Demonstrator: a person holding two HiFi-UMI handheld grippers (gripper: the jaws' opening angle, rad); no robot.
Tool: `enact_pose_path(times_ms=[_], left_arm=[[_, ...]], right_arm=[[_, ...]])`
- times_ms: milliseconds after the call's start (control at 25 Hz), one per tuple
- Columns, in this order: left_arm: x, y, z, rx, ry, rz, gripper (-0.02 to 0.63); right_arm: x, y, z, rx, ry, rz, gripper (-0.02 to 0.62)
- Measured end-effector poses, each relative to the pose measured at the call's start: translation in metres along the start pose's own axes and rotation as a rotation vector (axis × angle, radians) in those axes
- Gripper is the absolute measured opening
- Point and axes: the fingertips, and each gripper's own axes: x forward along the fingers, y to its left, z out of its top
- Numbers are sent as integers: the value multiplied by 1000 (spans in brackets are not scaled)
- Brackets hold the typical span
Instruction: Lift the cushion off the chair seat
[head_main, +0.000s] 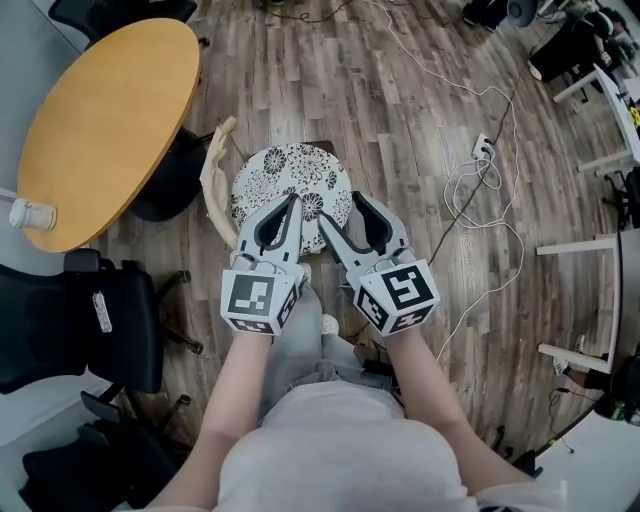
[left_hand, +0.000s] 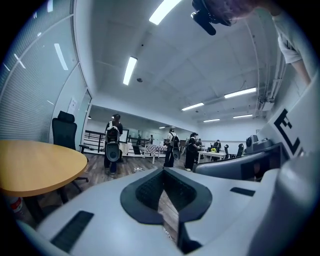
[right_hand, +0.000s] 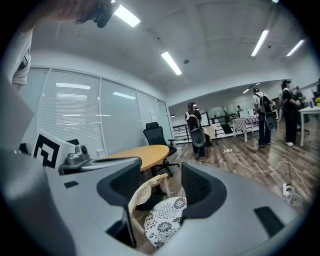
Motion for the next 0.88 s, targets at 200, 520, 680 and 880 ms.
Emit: enact_pose_path(times_ms=[200,520,680,880], left_arm=[[36,30,-9,-9,37,-34,2],[89,57,-40,-42,113,-102,2],[116,71,-62,-66,124,-114,2],[137,85,-90,-84,157,-126,2]], right_arm=[[36,-33,-8,22,48,-47,262],[90,-74,-33,-1,150,-83,262],[113,-93,-60,6,184,-102,262],[134,-111,-96,36,232,-124,262]])
